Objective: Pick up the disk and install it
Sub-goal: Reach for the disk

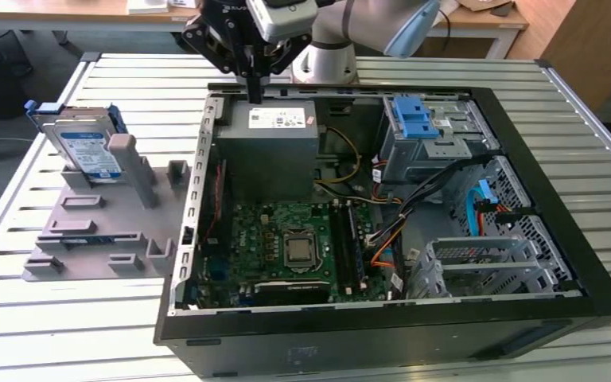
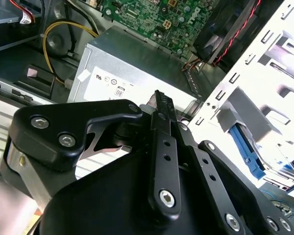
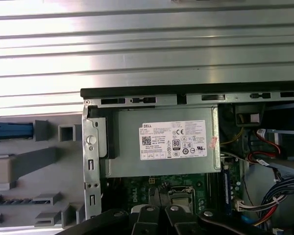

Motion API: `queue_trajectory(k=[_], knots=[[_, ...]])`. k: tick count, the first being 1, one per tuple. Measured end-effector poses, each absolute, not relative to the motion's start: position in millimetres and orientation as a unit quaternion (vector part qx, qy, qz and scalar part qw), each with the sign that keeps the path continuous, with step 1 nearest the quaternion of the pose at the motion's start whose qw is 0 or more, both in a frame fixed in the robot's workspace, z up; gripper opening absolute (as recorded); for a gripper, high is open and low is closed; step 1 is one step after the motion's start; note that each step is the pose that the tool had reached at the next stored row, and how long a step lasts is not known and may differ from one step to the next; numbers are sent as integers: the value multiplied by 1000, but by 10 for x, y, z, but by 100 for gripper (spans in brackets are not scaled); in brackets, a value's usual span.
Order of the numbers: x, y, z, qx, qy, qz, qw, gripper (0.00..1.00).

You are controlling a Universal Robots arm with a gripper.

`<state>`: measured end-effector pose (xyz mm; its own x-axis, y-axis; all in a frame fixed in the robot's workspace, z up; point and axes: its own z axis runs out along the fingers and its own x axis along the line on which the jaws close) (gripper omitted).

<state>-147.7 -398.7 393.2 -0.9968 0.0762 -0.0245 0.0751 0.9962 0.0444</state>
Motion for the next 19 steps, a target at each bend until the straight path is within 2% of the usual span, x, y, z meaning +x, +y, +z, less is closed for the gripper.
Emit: queue_trajectory(k=[19], knots=[[-1612, -3933, 3931, 38, 999, 22, 13, 11]])
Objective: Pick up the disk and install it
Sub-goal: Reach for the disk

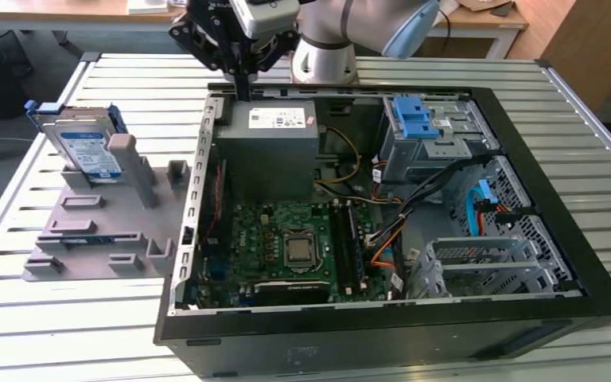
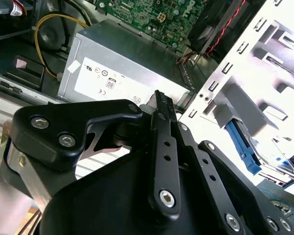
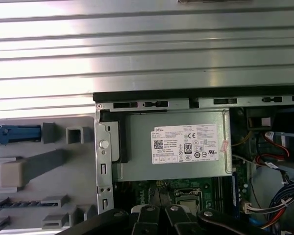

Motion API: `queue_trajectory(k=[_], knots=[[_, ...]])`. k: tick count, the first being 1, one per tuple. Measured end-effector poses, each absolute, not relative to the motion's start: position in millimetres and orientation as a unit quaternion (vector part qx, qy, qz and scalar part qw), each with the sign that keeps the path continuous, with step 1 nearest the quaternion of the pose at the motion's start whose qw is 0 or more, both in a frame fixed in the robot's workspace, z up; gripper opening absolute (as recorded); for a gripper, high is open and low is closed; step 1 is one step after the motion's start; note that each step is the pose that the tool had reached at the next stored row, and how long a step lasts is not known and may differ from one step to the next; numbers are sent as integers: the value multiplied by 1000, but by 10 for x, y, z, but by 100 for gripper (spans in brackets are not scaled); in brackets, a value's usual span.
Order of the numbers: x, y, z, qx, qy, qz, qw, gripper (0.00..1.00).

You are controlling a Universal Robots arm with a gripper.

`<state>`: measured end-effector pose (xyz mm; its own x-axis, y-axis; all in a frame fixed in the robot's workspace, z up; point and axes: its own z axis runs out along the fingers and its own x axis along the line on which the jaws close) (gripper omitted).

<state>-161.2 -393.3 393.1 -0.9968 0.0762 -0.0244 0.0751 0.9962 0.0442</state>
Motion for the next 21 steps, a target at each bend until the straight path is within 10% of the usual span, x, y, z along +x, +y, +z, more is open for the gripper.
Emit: queue_trajectory(k=[21], knots=[[-1765, -3898, 3928, 38, 999, 22, 13, 11]])
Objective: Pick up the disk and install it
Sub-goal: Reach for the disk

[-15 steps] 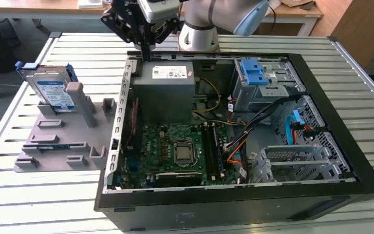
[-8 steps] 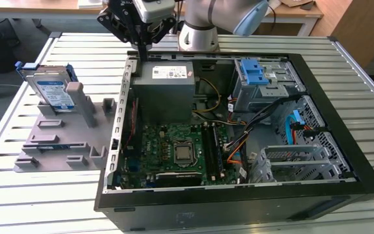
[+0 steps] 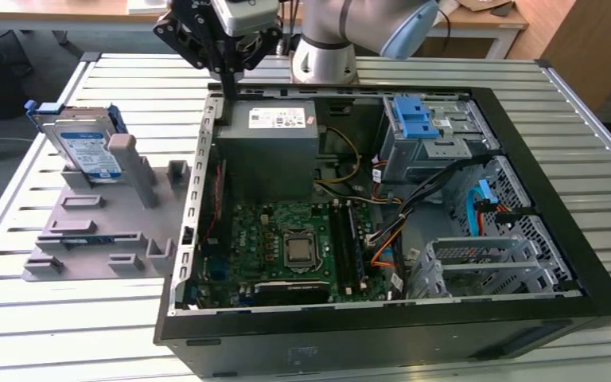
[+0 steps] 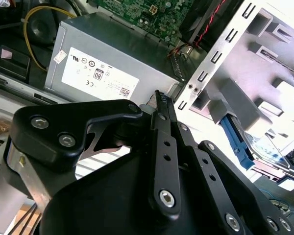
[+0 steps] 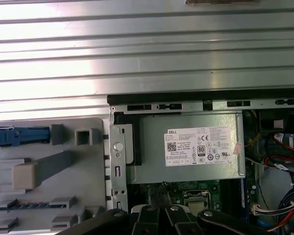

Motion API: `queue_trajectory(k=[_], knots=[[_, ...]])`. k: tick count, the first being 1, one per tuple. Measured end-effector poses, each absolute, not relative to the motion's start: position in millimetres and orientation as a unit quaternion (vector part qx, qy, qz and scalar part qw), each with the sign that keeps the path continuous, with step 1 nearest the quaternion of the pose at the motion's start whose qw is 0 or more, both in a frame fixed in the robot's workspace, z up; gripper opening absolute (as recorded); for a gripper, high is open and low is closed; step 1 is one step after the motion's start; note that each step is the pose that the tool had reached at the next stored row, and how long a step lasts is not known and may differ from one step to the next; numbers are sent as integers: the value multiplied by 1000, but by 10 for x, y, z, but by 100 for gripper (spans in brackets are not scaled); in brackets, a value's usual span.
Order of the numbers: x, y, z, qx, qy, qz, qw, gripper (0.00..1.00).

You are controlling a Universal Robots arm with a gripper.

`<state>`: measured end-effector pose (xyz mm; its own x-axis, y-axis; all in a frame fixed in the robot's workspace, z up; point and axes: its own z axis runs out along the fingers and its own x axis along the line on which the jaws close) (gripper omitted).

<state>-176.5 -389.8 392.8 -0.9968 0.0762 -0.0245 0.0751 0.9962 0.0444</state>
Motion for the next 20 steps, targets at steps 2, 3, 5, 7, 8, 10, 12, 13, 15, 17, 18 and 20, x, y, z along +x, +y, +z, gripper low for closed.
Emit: queue_trajectory(k=[2, 3, 5, 7, 8, 10, 12, 13, 15, 17, 18, 20], knots=[[-1780, -3895, 3927, 38, 999, 22, 13, 11], [-1788, -3894, 3927, 38, 999, 22, 13, 11], [-1801, -3891, 3928, 38, 999, 22, 13, 11], [-1812, -3889, 3927, 38, 999, 22, 13, 11], [-1818, -3888, 3927, 38, 999, 22, 13, 11], [-1831, -3886, 3927, 38, 999, 22, 13, 11], [-1842, -3883, 3927, 38, 999, 22, 13, 11], [-1848, -3882, 3927, 38, 999, 22, 13, 11], [-1860, -3879, 3927, 38, 999, 22, 13, 11], [-1872, -3875, 3927, 38, 999, 22, 13, 11], [-1878, -3873, 3927, 38, 999, 22, 13, 11], [-1887, -3870, 3927, 38, 999, 22, 13, 11]])
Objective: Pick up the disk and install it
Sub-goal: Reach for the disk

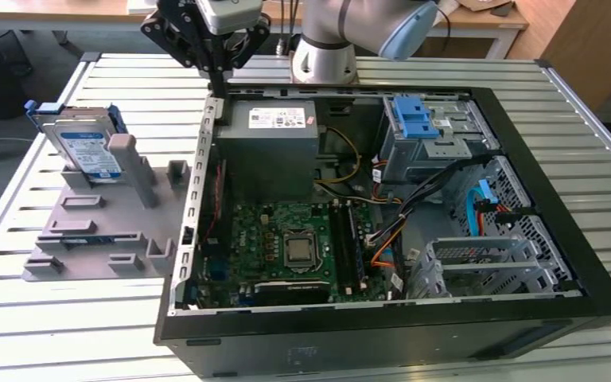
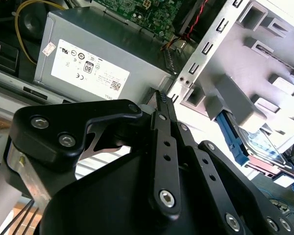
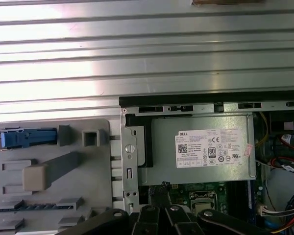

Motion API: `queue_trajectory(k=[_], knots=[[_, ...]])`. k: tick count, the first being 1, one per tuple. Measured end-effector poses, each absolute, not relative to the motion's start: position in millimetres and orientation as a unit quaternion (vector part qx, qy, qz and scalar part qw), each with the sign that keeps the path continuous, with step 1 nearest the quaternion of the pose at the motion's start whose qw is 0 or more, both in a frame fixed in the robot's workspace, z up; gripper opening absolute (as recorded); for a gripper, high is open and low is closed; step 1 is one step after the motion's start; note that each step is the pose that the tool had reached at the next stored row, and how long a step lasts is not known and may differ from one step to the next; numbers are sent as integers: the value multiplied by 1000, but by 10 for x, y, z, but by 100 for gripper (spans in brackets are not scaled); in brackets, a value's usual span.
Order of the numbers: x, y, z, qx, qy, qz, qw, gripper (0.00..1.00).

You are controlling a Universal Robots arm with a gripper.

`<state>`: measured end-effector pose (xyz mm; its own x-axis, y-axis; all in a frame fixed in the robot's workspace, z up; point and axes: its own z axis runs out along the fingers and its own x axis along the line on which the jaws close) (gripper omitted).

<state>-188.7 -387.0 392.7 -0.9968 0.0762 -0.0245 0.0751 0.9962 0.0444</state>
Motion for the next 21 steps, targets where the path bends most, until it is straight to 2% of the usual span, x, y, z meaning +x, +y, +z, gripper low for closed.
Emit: queue_trajectory(k=[21], knots=[[-1907, -3862, 3926, 38, 999, 18, 13, 11]])
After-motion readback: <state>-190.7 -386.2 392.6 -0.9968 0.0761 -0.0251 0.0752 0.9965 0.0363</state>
